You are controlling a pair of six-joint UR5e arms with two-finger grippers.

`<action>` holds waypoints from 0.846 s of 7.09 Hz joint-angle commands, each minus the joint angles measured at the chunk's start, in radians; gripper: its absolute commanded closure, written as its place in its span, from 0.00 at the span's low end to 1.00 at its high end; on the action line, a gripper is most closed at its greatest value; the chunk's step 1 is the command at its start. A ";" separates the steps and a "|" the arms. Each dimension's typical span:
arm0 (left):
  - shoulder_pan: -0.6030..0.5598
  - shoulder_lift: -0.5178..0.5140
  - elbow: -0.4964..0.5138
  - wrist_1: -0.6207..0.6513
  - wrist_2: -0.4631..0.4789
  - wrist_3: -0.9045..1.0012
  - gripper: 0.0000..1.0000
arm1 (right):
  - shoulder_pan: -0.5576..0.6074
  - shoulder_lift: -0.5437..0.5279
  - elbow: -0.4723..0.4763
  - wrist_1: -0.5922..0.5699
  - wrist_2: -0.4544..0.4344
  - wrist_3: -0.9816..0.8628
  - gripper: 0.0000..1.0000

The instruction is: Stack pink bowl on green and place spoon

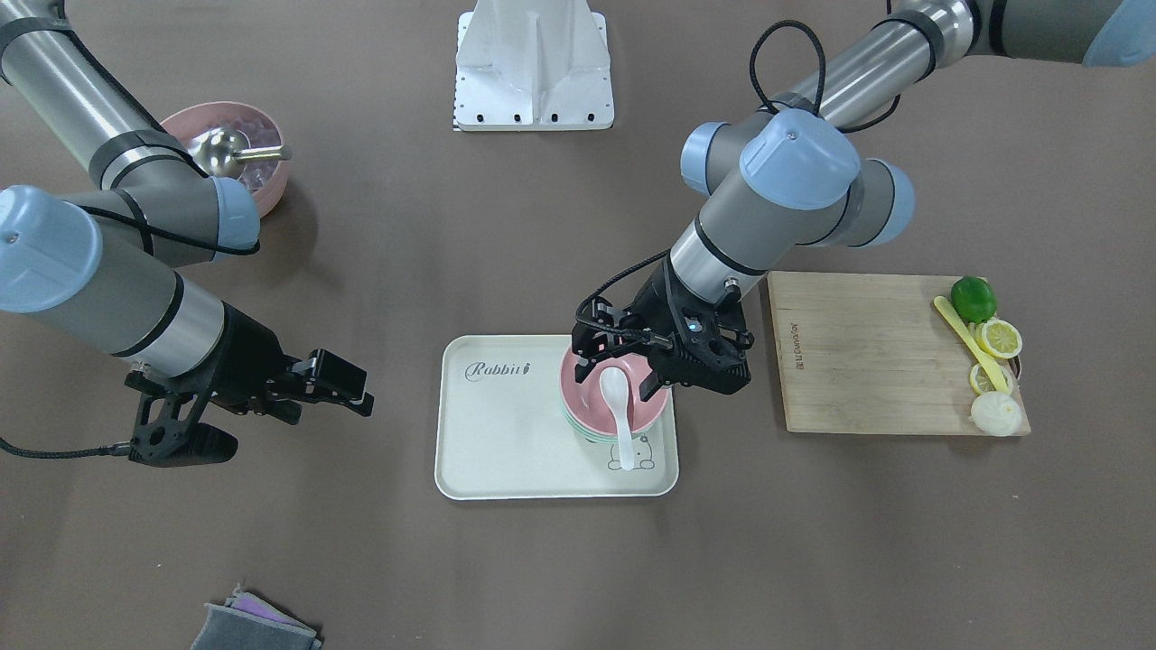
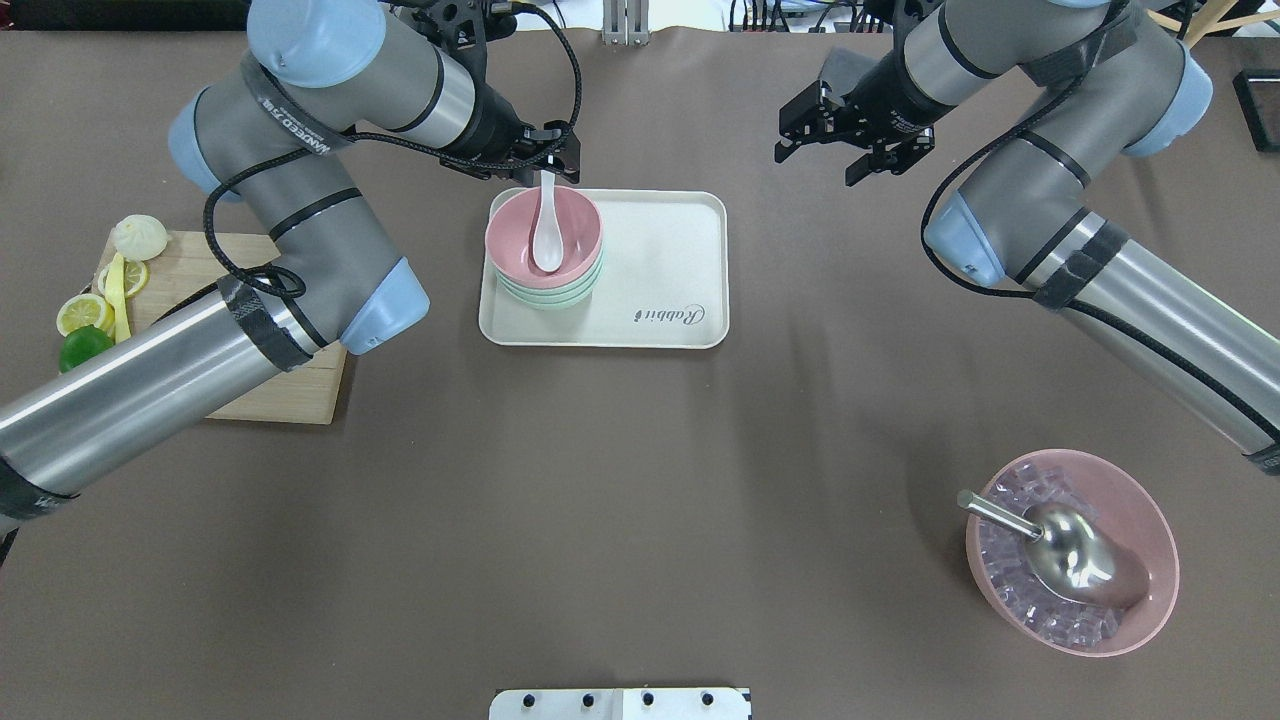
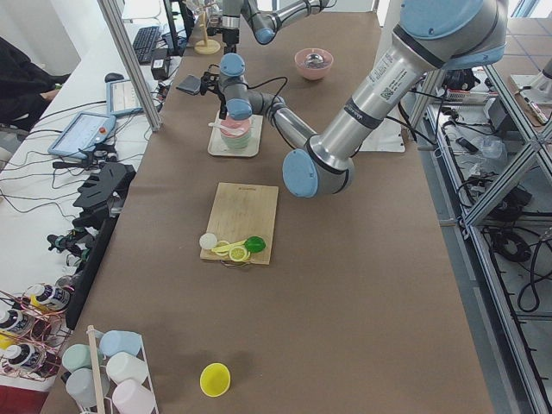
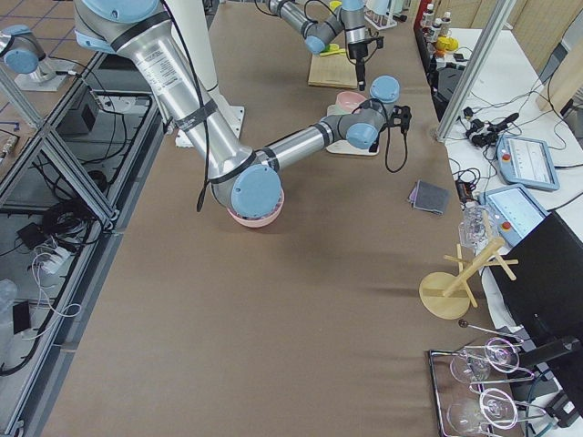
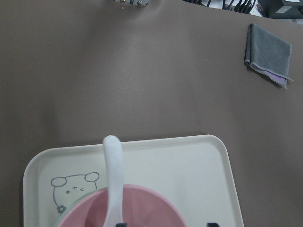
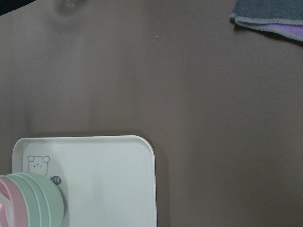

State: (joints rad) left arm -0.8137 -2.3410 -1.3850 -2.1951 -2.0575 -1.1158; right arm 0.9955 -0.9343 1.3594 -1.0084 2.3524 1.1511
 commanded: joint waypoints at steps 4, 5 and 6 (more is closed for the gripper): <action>-0.310 0.323 -0.311 0.336 -0.075 0.382 0.02 | 0.257 -0.290 0.056 -0.121 -0.006 -0.426 0.00; -0.399 0.389 -0.371 0.436 -0.078 0.530 0.02 | 0.297 -0.349 0.102 -0.303 -0.150 -0.675 0.00; -0.506 0.470 -0.403 0.487 -0.090 0.624 0.02 | 0.357 -0.407 0.168 -0.502 -0.256 -0.920 0.00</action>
State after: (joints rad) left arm -1.1972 -1.9669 -1.7295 -1.8011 -2.1355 -0.6390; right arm 1.2835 -1.2620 1.4578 -1.2859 2.2350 0.5364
